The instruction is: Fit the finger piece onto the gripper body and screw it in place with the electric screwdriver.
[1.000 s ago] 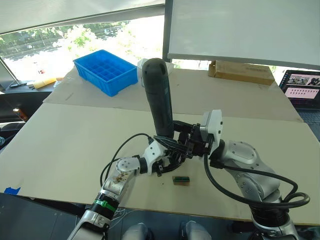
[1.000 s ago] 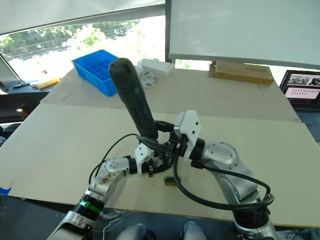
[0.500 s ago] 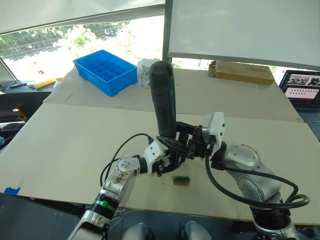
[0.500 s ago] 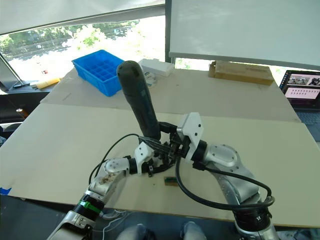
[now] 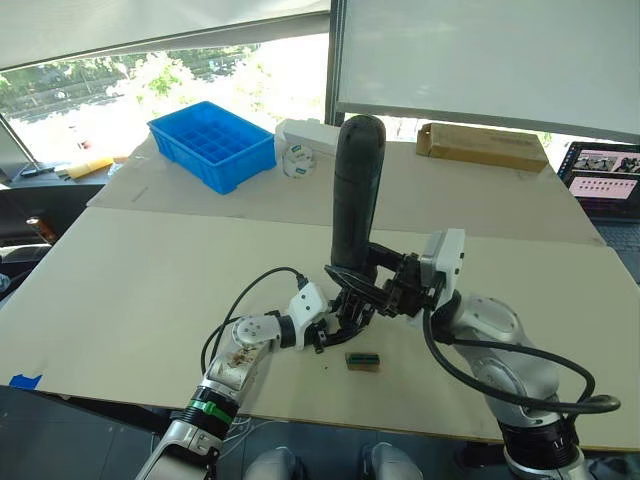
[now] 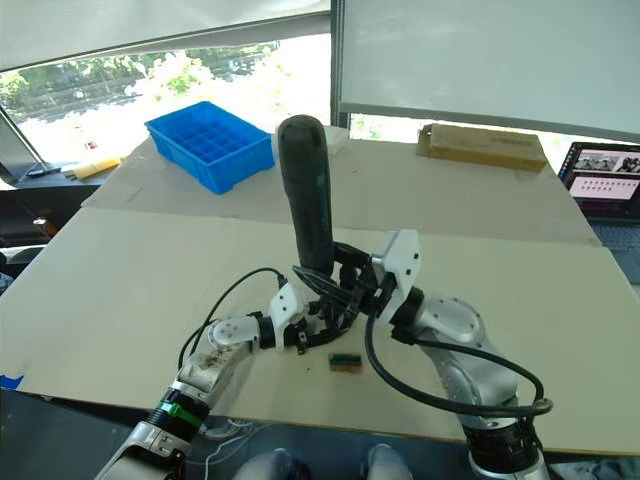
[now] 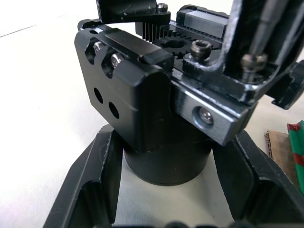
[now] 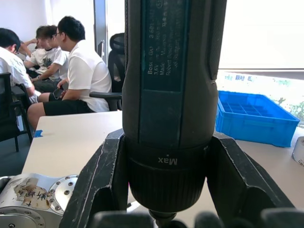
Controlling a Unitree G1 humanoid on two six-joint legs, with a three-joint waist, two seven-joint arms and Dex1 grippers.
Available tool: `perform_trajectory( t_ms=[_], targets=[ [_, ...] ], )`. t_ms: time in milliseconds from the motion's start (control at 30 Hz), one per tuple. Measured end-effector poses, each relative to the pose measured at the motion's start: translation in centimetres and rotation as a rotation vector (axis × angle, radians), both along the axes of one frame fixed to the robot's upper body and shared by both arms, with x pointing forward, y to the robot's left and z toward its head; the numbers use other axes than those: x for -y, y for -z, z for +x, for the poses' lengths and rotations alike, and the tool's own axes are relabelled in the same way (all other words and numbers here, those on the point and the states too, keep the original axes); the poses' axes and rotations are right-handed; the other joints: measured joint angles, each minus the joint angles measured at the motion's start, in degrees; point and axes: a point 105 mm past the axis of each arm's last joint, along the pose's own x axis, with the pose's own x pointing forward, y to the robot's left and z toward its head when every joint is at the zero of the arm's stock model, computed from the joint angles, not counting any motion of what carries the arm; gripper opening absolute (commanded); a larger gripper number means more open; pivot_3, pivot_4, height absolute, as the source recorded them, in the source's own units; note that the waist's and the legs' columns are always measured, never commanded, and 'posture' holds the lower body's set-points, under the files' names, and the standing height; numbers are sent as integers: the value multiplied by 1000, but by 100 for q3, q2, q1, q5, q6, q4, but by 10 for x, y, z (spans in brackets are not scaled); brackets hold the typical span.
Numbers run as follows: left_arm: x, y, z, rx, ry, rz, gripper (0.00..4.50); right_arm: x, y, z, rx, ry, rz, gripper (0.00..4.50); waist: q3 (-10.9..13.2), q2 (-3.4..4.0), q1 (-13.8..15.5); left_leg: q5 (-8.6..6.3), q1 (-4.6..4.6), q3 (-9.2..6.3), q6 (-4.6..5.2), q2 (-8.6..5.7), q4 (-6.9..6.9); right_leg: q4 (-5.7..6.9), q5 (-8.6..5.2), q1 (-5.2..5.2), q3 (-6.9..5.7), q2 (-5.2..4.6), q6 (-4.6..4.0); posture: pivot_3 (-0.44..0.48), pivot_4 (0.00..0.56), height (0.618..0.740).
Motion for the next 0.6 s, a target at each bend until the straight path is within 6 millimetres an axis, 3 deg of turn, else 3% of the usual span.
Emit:
perform_trajectory(
  t_ms=[600],
  targets=[
    [1, 1, 0, -2, 1, 0, 2264, -8, 7, -2, -26, -3, -10, 1891, -3, 2, 1, -1, 5, -11, 0, 0, -3, -4, -2, 8, 9, -10, -2, 0, 150, 740]
  ],
)
